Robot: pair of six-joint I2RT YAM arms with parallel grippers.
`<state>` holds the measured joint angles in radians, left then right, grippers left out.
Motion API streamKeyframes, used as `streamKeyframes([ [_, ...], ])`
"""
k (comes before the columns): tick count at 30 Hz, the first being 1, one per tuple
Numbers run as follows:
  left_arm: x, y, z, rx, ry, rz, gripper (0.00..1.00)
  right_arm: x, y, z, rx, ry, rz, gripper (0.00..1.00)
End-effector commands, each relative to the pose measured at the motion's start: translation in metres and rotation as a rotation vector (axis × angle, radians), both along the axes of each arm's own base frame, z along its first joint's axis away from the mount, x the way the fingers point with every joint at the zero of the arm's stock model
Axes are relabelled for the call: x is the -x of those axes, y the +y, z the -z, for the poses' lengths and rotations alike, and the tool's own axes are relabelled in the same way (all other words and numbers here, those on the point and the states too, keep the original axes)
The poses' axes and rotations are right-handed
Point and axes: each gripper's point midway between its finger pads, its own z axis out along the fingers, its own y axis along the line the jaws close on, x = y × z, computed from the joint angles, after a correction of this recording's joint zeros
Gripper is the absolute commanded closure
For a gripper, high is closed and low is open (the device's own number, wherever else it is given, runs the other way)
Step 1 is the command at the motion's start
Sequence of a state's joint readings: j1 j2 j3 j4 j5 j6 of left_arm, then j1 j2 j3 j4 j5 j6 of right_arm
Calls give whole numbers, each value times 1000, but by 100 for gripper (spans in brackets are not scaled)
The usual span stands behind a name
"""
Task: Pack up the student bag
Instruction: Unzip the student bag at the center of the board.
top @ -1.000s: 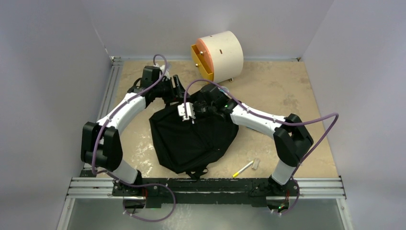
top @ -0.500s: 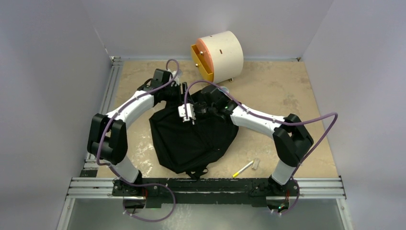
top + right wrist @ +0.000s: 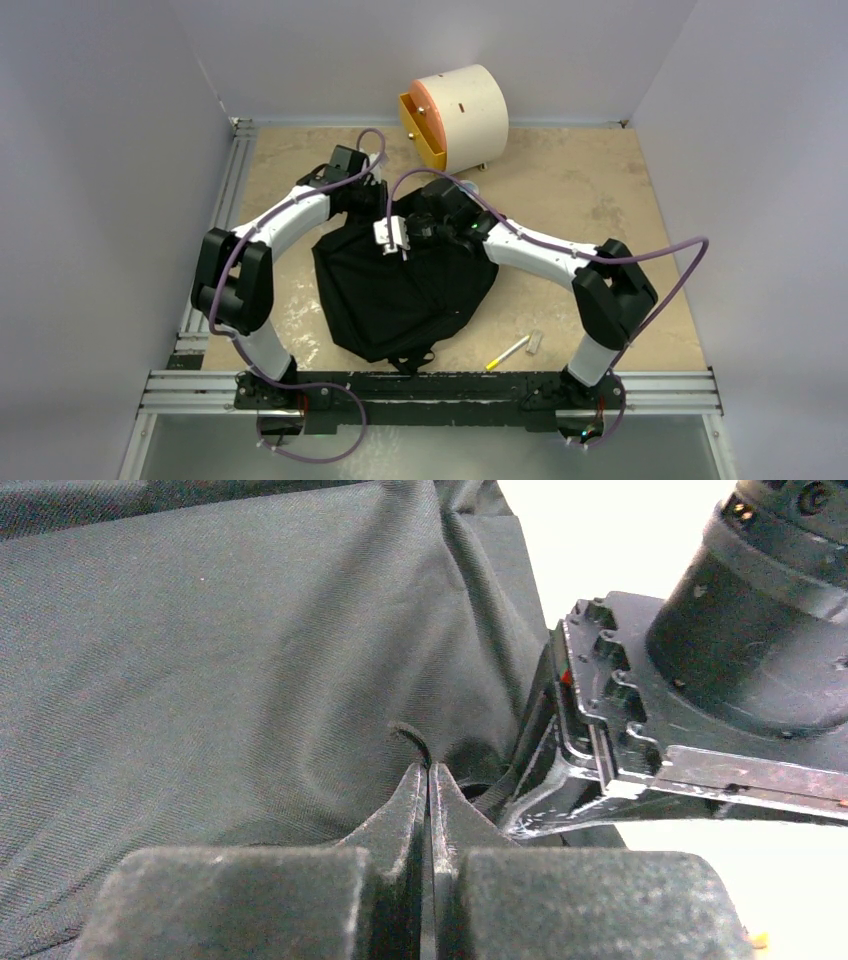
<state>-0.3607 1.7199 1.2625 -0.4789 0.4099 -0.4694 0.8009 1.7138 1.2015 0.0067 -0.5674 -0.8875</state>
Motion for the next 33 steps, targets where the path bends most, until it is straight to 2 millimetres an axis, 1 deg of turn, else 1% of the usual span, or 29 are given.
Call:
streamKeyframes([
  [1,-9,-8,-14,7,-54,30,99,10,6,-37,-88,-36,-31,100],
  [4,-12,-8,-13,7,-59,22,100,15,5,-36,-87,-27,-35,100],
  [5,-13,-7,-13,5,-60,19,100,17,4,-34,-80,-22,-32,100],
  [9,-20,-5,-14,-16,-75,0,100,38,-1,-20,-42,8,-49,100],
  [11,-23,-5,-15,-20,-82,-5,100,51,-4,-14,-33,36,-61,100],
  [16,-29,-5,-16,-32,-92,-8,100,85,-10,-13,-33,96,-93,100],
  [20,-33,-5,-13,-36,-90,-8,100,118,-23,-3,8,186,-103,100],
  [27,-38,-5,-10,-49,-92,-16,100,177,-45,4,26,337,-95,100],
  [29,-40,-4,-9,-52,-95,-21,100,188,-52,6,33,370,-83,100],
  [32,-42,-5,-8,-53,-95,-22,100,198,-62,9,54,415,-63,100],
  [33,-42,-5,-8,-54,-95,-21,100,203,-64,9,66,416,-85,100],
])
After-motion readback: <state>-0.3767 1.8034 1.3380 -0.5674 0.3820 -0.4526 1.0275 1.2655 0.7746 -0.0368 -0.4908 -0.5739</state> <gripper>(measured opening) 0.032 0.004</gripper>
